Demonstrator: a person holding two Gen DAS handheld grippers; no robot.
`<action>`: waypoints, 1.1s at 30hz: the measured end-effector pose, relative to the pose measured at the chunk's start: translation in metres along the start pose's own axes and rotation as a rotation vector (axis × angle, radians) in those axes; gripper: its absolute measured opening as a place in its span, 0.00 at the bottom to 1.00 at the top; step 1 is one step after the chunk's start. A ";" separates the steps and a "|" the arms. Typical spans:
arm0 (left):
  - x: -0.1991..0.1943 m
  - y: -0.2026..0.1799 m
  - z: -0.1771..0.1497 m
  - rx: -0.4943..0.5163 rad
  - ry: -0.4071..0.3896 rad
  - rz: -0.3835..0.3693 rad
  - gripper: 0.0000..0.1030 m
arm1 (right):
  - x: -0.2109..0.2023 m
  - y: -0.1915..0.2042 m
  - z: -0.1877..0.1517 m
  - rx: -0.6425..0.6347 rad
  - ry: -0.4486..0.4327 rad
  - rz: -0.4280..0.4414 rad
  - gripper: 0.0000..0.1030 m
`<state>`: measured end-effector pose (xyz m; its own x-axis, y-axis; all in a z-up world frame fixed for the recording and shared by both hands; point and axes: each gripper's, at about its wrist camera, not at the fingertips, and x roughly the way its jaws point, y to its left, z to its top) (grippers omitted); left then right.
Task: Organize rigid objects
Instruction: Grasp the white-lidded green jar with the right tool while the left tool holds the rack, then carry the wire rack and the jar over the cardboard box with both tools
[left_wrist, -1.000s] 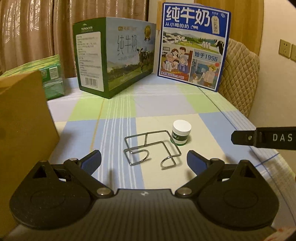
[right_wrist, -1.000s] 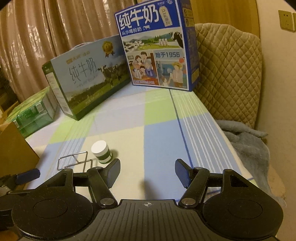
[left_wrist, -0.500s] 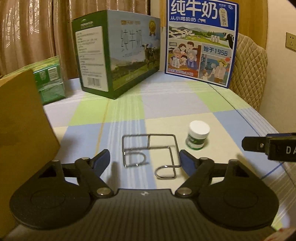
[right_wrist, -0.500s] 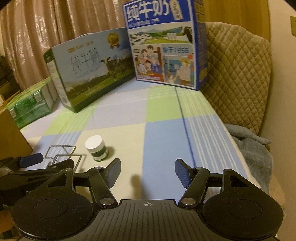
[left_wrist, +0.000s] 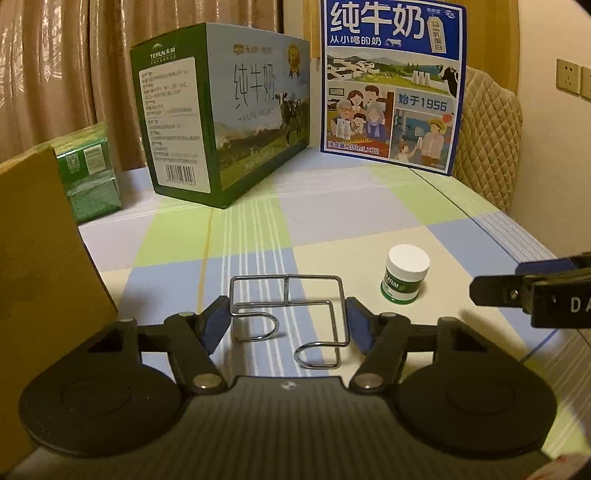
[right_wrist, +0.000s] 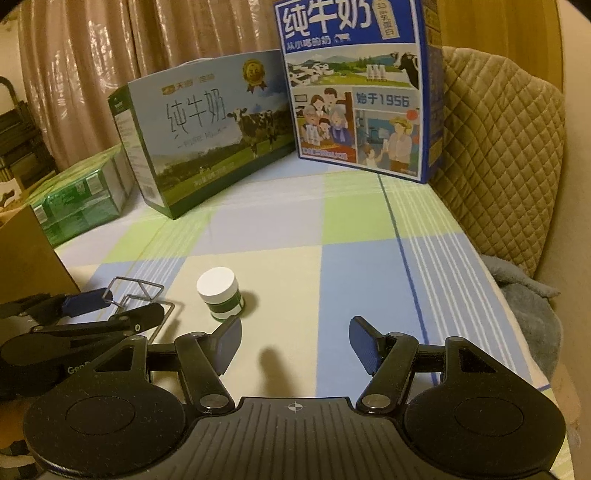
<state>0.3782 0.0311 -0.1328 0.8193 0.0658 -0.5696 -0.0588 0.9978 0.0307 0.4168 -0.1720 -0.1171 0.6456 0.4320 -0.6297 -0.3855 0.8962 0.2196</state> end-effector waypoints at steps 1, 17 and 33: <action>-0.001 0.001 -0.001 -0.002 0.002 -0.002 0.61 | 0.001 0.001 0.000 -0.004 -0.002 0.006 0.61; -0.021 0.022 -0.013 -0.042 0.009 0.030 0.60 | 0.051 0.040 0.001 -0.164 -0.039 0.098 0.40; -0.075 0.015 -0.027 -0.051 -0.010 0.011 0.60 | -0.001 0.043 -0.009 -0.125 0.000 0.041 0.24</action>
<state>0.3010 0.0413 -0.1118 0.8243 0.0770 -0.5609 -0.0963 0.9953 -0.0048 0.3936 -0.1349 -0.1141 0.6275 0.4676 -0.6226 -0.4903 0.8584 0.1506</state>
